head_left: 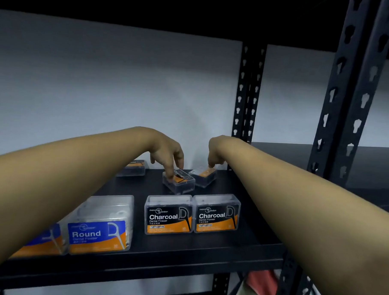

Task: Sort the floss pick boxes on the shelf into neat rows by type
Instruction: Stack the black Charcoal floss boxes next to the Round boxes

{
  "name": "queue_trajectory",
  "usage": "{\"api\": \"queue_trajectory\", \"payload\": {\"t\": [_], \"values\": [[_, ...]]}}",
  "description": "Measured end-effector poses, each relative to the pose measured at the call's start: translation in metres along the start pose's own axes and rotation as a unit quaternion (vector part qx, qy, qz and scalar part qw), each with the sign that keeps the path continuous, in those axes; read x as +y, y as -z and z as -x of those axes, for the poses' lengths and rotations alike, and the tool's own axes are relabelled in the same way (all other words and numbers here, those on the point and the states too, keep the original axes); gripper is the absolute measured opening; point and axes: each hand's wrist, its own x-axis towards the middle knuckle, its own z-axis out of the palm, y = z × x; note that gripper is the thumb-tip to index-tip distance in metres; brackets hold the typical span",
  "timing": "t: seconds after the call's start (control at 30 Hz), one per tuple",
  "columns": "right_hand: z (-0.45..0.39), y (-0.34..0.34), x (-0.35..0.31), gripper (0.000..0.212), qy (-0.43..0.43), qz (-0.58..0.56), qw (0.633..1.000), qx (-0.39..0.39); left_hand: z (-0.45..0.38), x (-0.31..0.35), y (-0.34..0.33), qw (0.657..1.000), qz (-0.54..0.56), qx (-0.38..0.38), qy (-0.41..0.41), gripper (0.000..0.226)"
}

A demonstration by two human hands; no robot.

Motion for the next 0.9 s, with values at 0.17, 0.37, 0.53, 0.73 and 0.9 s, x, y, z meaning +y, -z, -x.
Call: {"api": "queue_trajectory", "payload": {"t": [0.17, 0.37, 0.53, 0.73, 0.9], "values": [[-0.012, 0.0, -0.005, 0.052, 0.015, -0.012, 0.995, -0.093, -0.019, -0.001, -0.004, 1.0, -0.01, -0.018, -0.01, 0.069], [-0.016, -0.003, -0.011, 0.07, 0.108, -0.007, 0.98, -0.164, -0.027, -0.005, -0.005, 1.0, -0.021, -0.018, 0.003, 0.069], [-0.01, -0.002, -0.014, 0.063, 0.162, 0.003, 0.964, -0.212, -0.029, -0.015, -0.004, 0.999, -0.019, -0.023, 0.011, 0.061], [-0.012, -0.004, -0.01, 0.063, 0.152, -0.038, 0.964, -0.213, -0.028, -0.034, -0.001, 0.998, -0.028, -0.052, 0.009, 0.044], [-0.009, -0.009, -0.004, 0.06, 0.143, -0.086, 0.968, -0.188, -0.029, -0.035, -0.004, 0.999, -0.022, -0.043, 0.011, 0.046]]}}
